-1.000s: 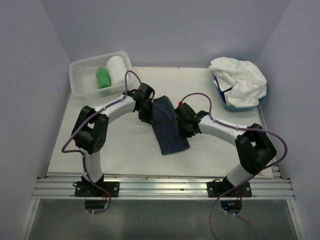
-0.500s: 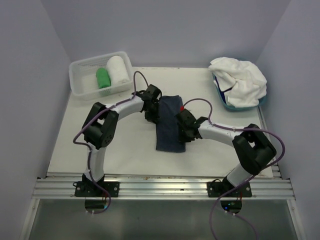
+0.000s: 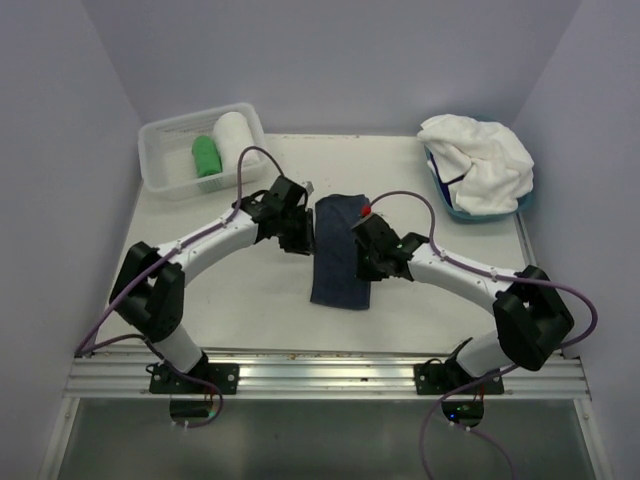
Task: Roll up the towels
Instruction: Fold the towel
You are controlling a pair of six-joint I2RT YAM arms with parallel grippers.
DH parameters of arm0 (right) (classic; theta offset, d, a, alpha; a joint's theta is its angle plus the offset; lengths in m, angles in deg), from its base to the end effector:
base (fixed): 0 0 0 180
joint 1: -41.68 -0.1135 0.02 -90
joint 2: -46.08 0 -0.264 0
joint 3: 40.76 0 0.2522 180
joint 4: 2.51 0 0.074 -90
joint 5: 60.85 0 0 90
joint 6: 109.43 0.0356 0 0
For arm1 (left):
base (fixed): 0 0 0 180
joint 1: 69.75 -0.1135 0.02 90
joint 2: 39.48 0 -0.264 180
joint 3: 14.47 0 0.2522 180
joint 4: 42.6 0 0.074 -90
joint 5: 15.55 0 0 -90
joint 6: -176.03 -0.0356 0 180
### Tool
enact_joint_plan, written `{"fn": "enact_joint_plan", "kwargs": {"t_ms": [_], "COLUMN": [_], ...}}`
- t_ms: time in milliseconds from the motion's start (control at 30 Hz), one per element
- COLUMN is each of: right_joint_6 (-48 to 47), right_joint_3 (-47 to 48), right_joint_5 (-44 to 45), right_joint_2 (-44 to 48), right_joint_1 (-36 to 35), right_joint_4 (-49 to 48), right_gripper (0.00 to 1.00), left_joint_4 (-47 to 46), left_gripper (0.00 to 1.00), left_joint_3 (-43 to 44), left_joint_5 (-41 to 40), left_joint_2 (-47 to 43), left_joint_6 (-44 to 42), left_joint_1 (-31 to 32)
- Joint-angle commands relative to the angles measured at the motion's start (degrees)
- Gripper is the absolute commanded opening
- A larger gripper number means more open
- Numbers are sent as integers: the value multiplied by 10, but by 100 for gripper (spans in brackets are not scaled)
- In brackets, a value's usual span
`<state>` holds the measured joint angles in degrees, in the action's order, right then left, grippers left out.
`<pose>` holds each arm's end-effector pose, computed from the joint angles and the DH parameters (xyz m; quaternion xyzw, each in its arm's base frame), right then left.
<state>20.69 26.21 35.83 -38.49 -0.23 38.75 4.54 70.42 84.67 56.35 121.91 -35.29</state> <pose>0.2200 0.1919 0.2065 0.0006 0.9618 0.1335 0.2390 0.2867 -0.2044 0.2357 0.0126 0.9579 -0.2278 0.1746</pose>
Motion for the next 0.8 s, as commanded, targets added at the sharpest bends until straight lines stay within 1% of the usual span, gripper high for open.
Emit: {"fn": "enact_joint_plan", "kwargs": {"t_ms": [0,100,200,367,467,633,767], "right_joint_6": [19,25,27,28,24,23,21], "right_joint_3": [-25,-61,-86,-117,-118,-112,-100], "right_joint_5": [-18,-31,-36,-36,-33,-16,-13], "right_joint_2": [41,48,39,14,6,63,87], "right_joint_1": [-4,-5,-6,-6,-6,-6,-7], "right_joint_4": [5,-7,-21,-50,-42,-22,3], "right_gripper": [16,16,15,15,14,15,15], "left_joint_4": [-53,-102,-132,-135,-124,-76,-54], "left_gripper": [26,24,20,17,15,17,19], "left_joint_3": [-61,-90,-112,-131,-130,-115,-122], "left_joint_5": [69,78,81,53,53,21,-2], "left_joint_2": [-28,-18,7,56,64,8,-48], "left_joint_6": [40,52,60,56,53,54,61], "left_joint_1": [46,82,96,98,99,107,107]}}
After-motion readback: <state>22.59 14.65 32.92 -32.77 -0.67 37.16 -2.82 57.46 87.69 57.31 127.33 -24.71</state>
